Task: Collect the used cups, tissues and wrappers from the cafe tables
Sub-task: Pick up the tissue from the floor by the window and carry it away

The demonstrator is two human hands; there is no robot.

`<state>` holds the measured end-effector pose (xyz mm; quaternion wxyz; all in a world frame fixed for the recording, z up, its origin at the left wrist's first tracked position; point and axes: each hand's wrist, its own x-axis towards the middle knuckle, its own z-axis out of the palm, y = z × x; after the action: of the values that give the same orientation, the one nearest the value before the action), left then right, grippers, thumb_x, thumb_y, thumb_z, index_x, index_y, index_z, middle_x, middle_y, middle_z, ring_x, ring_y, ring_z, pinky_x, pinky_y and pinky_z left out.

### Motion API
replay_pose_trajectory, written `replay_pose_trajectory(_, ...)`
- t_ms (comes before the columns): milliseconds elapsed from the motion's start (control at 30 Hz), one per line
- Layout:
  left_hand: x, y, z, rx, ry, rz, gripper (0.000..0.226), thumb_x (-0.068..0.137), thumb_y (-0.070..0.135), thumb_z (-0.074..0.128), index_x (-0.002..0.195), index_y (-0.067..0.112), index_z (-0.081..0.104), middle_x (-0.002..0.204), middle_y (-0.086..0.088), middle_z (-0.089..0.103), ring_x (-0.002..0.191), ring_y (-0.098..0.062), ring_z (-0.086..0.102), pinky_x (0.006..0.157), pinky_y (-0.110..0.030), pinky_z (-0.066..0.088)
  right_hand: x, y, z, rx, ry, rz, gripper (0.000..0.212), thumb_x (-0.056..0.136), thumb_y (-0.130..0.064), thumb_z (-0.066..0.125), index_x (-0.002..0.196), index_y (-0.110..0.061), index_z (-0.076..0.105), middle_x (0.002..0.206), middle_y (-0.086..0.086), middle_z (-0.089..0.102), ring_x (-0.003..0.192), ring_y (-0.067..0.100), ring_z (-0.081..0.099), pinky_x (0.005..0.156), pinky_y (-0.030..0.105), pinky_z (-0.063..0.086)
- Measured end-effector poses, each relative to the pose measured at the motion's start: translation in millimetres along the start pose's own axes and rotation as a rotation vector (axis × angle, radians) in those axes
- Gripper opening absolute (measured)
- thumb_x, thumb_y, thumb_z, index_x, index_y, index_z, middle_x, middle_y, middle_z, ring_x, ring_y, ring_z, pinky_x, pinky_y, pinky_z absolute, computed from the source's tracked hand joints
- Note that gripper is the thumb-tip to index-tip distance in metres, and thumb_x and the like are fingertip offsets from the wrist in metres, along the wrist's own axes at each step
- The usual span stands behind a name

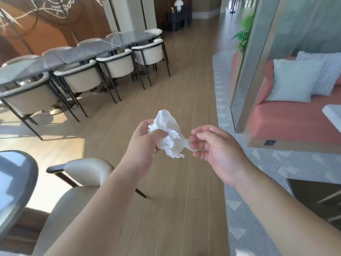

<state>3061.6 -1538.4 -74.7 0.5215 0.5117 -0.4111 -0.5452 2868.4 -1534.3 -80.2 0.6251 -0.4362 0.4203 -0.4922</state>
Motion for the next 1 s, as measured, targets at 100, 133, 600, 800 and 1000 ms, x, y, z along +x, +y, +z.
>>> replay_pose_trajectory(100, 44, 8, 1, -0.01, -0.026, 0.004, 0.044, 0.072, 0.014, 0.067, 0.115, 0.012, 0.061, 0.082, 0.002, 0.076, 0.068, -0.017, 0.072, 0.058, -0.023, 0.055, 40, -6, -3, -0.003, 0.008, -0.001, 0.02, 0.096, -0.006, 0.051, 0.089, -0.014, 0.068, 0.086, 0.004, 0.069, 0.076, 0.016, 0.065, 0.067, 0.03, 0.052)
replay_pose_trajectory(133, 60, 10, 0, -0.015, -0.027, 0.007, 0.045, 0.072, 0.014, 0.067, 0.117, 0.012, 0.061, 0.083, 0.001, 0.076, 0.068, -0.017, 0.072, 0.058, -0.023, 0.055, 53, -6, -4, -0.007, 0.012, -0.002, 0.02, 0.096, -0.006, 0.051, 0.089, -0.014, 0.068, 0.086, 0.004, 0.07, 0.076, 0.015, 0.065, 0.067, 0.03, 0.052)
replay_pose_trajectory(600, 345, 30, -84, -0.096, -0.097, -0.014, 0.044, 0.074, 0.013, 0.07, 0.117, 0.014, 0.061, 0.091, -0.003, 0.076, 0.078, -0.022, 0.074, 0.069, -0.032, 0.057, 328, -3, 51, -0.063, 0.132, -0.008, 0.02, 0.096, -0.005, 0.05, 0.089, -0.012, 0.067, 0.081, 0.003, 0.07, 0.074, 0.015, 0.066, 0.066, 0.03, 0.052)
replay_pose_trajectory(800, 476, 79, -139, -0.089, -0.115, 0.005, 0.044, 0.074, 0.012, 0.07, 0.116, 0.015, 0.061, 0.094, -0.004, 0.077, 0.082, -0.023, 0.074, 0.077, -0.037, 0.057, 460, -29, 110, -0.089, 0.119, -0.074, 0.02, 0.096, -0.006, 0.05, 0.09, -0.014, 0.068, 0.082, 0.001, 0.07, 0.076, 0.015, 0.065, 0.066, 0.03, 0.052)
replay_pose_trajectory(1000, 559, 100, -162, -0.101, -0.136, 0.024, 0.047, 0.073, 0.014, 0.07, 0.119, 0.014, 0.06, 0.092, -0.003, 0.077, 0.079, -0.022, 0.074, 0.072, -0.034, 0.057, 544, -31, 138, -0.123, 0.114, -0.075, 0.018, 0.097, -0.008, 0.052, 0.091, -0.012, 0.068, 0.088, 0.003, 0.07, 0.079, 0.015, 0.066, 0.069, 0.03, 0.052)
